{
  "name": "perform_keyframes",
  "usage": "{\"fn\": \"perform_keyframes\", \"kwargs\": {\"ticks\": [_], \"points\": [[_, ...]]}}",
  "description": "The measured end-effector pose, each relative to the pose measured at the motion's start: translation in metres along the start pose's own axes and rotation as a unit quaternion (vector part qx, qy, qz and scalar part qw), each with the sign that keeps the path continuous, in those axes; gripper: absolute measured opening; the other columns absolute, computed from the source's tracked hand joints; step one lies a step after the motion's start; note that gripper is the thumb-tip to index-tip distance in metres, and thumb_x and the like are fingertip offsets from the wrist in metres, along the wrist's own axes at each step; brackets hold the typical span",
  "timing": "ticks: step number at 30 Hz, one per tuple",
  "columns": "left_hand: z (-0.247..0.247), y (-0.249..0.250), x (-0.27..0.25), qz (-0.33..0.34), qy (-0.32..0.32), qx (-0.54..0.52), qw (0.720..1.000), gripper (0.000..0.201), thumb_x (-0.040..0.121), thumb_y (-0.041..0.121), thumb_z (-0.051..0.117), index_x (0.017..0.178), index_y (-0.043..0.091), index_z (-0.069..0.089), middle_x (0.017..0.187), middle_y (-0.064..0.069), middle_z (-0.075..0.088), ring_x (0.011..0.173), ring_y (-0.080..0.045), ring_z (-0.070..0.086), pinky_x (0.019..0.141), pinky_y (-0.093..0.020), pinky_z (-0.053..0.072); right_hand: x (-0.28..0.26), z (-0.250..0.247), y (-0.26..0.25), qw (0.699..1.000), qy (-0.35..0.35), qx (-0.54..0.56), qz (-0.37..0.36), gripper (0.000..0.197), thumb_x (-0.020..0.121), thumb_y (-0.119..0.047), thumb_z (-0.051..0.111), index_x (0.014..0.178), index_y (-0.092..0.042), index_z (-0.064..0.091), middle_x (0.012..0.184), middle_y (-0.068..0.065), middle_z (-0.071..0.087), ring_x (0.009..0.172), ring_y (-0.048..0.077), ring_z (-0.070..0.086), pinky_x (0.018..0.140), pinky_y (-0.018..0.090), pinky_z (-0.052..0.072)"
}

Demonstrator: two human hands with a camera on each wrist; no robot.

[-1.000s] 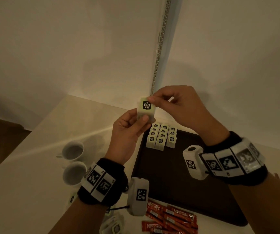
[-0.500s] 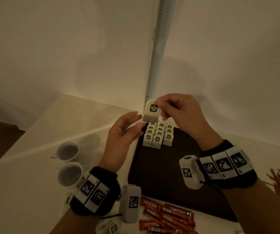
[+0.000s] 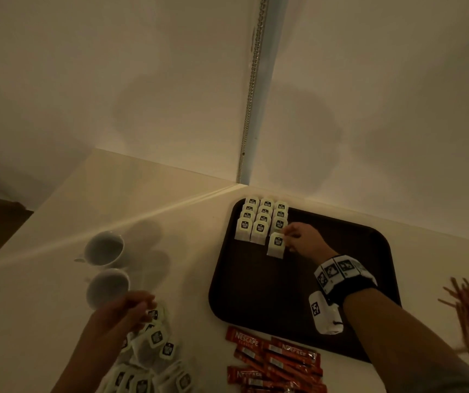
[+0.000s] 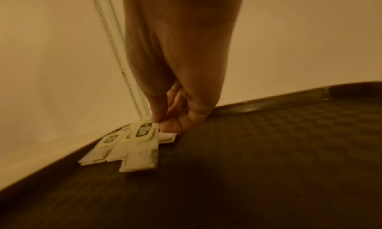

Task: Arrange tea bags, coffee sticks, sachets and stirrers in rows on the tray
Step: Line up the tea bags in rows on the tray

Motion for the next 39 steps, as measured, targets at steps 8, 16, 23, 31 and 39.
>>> {"fn": "perform_keyframes", "kwargs": {"ticks": [8,16,23,31,39], "points": [[-0.036,-0.051,-0.027,-0.112,0.042,0.017,0.993,0.017,0.091,-0.008,0.05,0.09,-0.003,0.067,0.077,-0.013,0.072,0.064,-0.023,0.063,0.057,-0.024,0.054,0.022,-0.005,0.003,0.995,0.096,0.002,0.007,0.012,0.089,-0.009,0.06,0.1,-0.005,0.063,0.103,0.013,0.065,0.083,0.018,0.059,0.074,0.026,0.049],[-0.052,-0.055,-0.04,-0.116,0.07,0.046,0.99,0.016,0.092,-0.002,0.051,0.091,-0.001,0.067,0.085,-0.017,0.072,0.071,-0.028,0.063,0.068,-0.033,0.05,0.012,-0.005,-0.023,0.987,0.158,-0.002,-0.037,0.023,0.086,-0.014,0.065,0.106,-0.005,0.058,0.105,0.011,0.058,0.092,0.018,0.053,0.077,0.027,0.042],[-0.059,-0.052,-0.056,-0.07,0.051,0.087,0.992,0.018,0.095,0.004,0.049,0.095,0.008,0.066,0.084,-0.001,0.073,0.078,-0.027,0.065,0.075,-0.038,0.048,-0.112,0.12,-0.109,0.913,-0.151,-0.142,-0.352,0.017,0.085,-0.023,0.065,0.1,-0.016,0.063,0.094,0.0,0.058,0.084,0.01,0.05,0.076,0.025,0.04],[-0.053,-0.056,-0.067,-0.034,0.014,0.136,0.99,0.014,0.094,0.009,0.054,0.092,0.015,0.067,0.084,0.0,0.071,0.066,-0.008,0.063,0.059,-0.015,0.047,-0.205,0.233,-0.086,0.838,-0.271,-0.302,-0.364,0.061,0.082,-0.041,0.065,0.131,-0.012,0.042,0.125,0.008,0.045,0.109,0.025,0.045,0.091,0.038,0.043],[-0.043,-0.06,-0.076,-0.019,-0.011,0.09,0.996,0.017,0.083,0.028,0.058,0.093,0.018,0.067,0.081,0.005,0.072,0.066,-0.005,0.063,0.059,-0.015,0.045,-0.196,0.242,-0.09,0.866,-0.224,-0.284,-0.345,0.028,0.088,-0.013,0.052,0.116,-0.009,0.052,0.115,0.012,0.053,0.103,0.028,0.049,0.083,0.037,0.041]]}}
Point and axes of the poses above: each hand's wrist, its own x-axis towards the middle knuckle, its own z-axis out of the palm, y = z × x, the point moved 7 cm from there along x, towards the middle knuckle
